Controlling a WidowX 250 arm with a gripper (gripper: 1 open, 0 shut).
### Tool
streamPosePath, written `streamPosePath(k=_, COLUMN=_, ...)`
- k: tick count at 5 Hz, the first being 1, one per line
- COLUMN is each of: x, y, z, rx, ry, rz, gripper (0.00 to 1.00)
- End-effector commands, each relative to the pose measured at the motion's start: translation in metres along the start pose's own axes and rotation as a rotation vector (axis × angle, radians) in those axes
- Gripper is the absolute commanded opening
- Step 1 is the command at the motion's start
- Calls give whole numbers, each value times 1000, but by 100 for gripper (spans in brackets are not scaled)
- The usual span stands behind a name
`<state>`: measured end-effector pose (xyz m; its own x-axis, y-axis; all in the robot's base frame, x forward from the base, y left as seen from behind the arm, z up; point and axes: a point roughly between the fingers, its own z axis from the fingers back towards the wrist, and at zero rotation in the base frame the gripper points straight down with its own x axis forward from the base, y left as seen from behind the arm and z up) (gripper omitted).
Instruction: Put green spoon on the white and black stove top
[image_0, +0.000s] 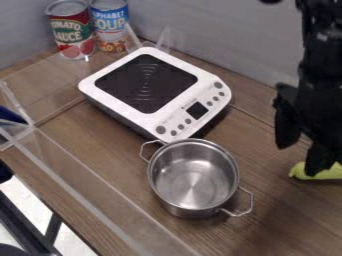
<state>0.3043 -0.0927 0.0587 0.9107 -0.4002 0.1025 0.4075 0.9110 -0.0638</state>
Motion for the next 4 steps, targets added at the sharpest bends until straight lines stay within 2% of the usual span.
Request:
streamPosePath(k=1, x=11, y=5, z=2, rx=-4, ry=-51, rz=-30, gripper=0)
streamPosePath(k=2, x=16, y=-1, z=-6, rx=-9, ry=-51, rz=-33, gripper=100)
streamPosePath(k=3, x=20, y=-8, z=-11, rx=-10, ry=-60, rz=-29, gripper=100)
streamPosePath(k=4, x=29, y=-12, z=-7, rx=-1, ry=-71, rz=34, gripper=100)
